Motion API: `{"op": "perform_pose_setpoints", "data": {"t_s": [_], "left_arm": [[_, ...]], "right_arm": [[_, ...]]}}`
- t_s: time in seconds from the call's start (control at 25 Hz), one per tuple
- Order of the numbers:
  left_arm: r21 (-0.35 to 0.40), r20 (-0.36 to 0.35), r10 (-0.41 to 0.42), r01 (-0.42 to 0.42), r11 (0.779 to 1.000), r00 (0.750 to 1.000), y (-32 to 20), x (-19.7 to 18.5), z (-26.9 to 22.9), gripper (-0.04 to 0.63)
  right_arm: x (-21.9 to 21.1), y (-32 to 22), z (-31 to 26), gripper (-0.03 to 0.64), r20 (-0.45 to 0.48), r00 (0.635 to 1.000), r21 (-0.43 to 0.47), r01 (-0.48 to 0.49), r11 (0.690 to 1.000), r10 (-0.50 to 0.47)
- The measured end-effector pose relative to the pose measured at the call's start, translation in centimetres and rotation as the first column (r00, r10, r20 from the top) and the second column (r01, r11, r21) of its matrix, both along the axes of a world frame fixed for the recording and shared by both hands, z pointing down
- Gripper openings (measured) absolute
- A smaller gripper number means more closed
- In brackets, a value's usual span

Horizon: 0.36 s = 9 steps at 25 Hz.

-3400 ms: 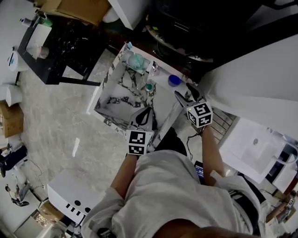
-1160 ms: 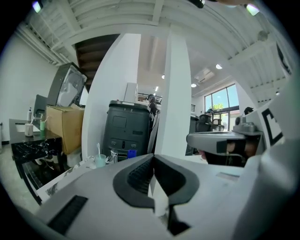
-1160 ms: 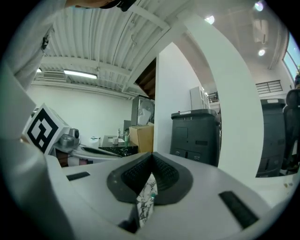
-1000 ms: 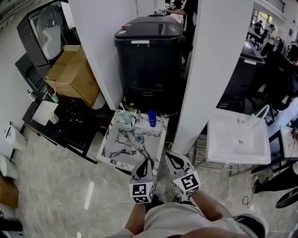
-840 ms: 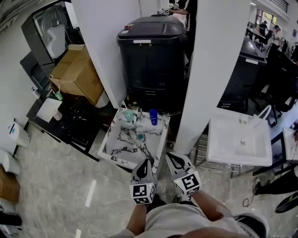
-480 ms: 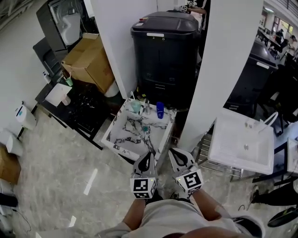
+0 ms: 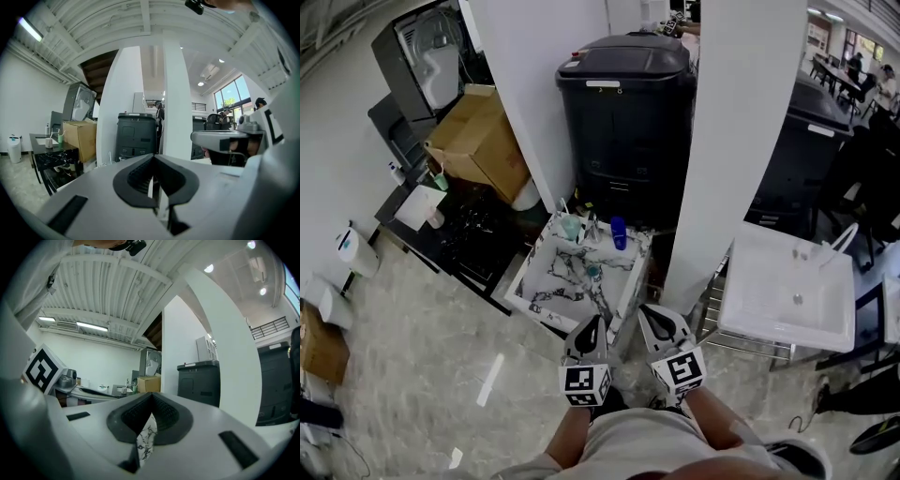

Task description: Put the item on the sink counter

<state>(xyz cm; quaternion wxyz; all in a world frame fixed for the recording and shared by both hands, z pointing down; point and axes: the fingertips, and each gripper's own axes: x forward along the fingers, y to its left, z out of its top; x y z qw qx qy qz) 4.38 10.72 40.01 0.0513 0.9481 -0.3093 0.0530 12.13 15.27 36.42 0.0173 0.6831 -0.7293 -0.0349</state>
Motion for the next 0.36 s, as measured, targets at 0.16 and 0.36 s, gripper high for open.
{"op": "perform_pose_setpoints", "data": {"t_s": [0.16, 0.36], "left_arm": [[0.003, -0.002, -0.002, 0.002, 1.000, 1.000, 0.4, 0.5, -0.2, 0.009], [0.005, -0.001, 0.002, -0.002, 1.000, 1.000, 2.5, 2.0, -0.1, 0.009]], "right_arm": [[0.1, 0.7, -0.2, 0.005, 0.009, 1.000, 0.006, 0.005, 1.000, -0.005], [1.3, 2.5, -0.1, 0.005, 0.000, 1.000, 0.012, 0.003, 1.000, -0.003]]}}
